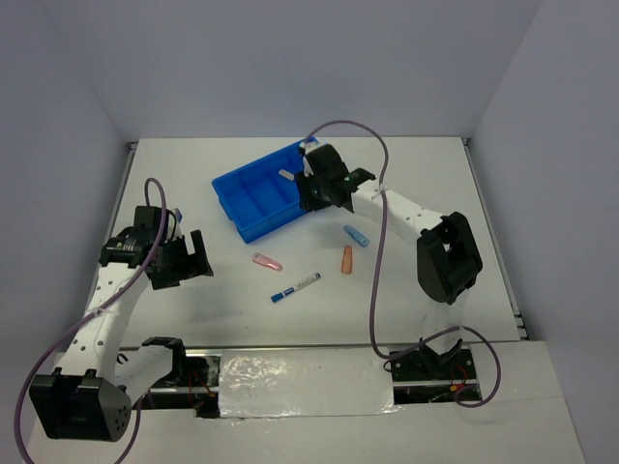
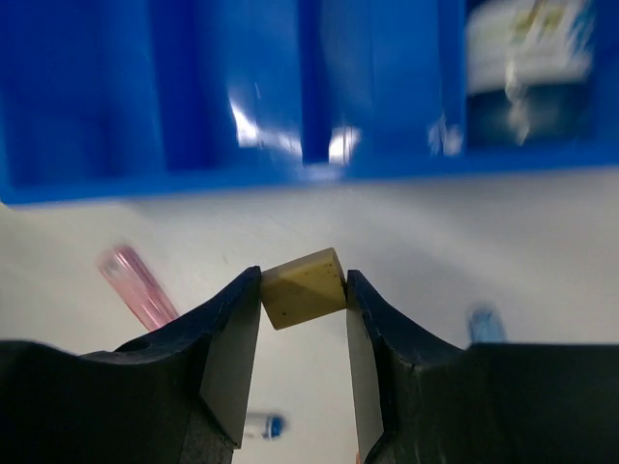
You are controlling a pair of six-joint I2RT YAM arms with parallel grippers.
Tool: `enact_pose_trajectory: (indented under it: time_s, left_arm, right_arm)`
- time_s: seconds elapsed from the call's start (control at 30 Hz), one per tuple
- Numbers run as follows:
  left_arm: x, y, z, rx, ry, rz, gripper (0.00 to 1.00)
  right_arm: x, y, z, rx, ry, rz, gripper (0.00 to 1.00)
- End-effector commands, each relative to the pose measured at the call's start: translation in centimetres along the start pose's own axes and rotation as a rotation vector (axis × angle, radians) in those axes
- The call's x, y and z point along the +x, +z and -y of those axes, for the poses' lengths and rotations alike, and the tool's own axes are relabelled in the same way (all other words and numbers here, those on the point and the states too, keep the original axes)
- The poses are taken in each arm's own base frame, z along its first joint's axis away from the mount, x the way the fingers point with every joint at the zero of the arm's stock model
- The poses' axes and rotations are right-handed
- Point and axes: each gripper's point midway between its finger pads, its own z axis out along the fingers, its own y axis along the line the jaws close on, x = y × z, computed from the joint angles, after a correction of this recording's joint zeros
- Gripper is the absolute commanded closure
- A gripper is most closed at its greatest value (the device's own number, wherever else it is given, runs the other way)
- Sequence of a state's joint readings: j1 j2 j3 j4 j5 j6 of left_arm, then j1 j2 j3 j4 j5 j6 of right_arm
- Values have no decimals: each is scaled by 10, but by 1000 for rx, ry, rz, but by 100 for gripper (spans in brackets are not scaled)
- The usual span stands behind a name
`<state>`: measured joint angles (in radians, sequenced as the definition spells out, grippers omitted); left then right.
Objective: Sort the stationery into containers
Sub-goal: Pick up the stationery from the center of the board, then place the stationery in the storage box.
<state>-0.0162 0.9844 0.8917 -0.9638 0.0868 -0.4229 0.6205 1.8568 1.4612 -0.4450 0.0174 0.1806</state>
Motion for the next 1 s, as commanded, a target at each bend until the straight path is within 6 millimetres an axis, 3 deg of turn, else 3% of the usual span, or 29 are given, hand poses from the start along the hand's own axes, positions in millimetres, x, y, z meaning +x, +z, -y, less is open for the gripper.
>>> enact_pose_trajectory:
  time_s: [0.0,0.03,0.07,0.1,0.13,0.17,0.2,0.23,0.3,0.33,0.43,0.53,0.63,0.67,0.7,0.73,0.77,0.8,0.9,0.97]
  left_arm:
    - [-6,0,5,21,7,16,1]
    - [-6,-1,5,20,7,18,1]
    - [-8,-2,6,21,8,22,1]
    - [-9,-3,6,21,10,27,1]
    - [-10,-4,6,19,12,31,1]
    - [-11,-4,5,15,16,31,1]
    - [-10,-3,4,10,18,31,1]
    - [-10,-2,3,5,17,33,1]
    - [-9,-2,3,6,17,25,1]
    - [-9,-2,3,9,15,25,1]
    - [-9,-3,5,16,14,26,1]
    - [-7,-3,4,14,17,20,1]
    - [-8,-2,4,9,-2,24,1]
    - [-10,-1,4,1,-32,27,1]
    - [-10,0,3,-10,-59,28,1]
    - [-11,2,6,-9,-105,28,1]
    - [-15,5,12,5,-127,38,1]
    - [-15,8,15,1,-152,37,1]
    - [-19,15,37,-49,-220,71,1]
    - [-19,23,64,-58,-235,85,1]
  right_arm:
    - [-62,-15,-11,-11,-41,109,65]
    - [-84,-18,-11,2,-45,156,65]
    - [-87,-14,-9,17,-56,152,62]
    - [-84,4,-3,42,-57,122,61]
    - [-111,-1,0,58,-48,170,58]
    - [-99,20,8,81,-44,107,58]
    - [-106,25,11,92,-43,111,57]
    - [-130,19,14,104,-41,161,53]
    - [-125,39,19,112,-49,117,50]
    - [-137,36,19,104,-52,141,43]
    - [-135,40,20,80,-32,138,27]
    - [-131,37,21,68,-28,133,23]
    - [-131,16,21,69,-12,139,21]
    - [-140,-7,19,69,-1,175,21]
    - [-123,-8,22,84,28,141,21]
    - [-121,-15,23,84,45,155,21]
    - [-130,-48,20,75,60,215,21]
    - [-98,-43,26,89,86,156,21]
    - [-69,-73,28,84,129,160,21]
    - [-45,-90,27,67,142,143,21]
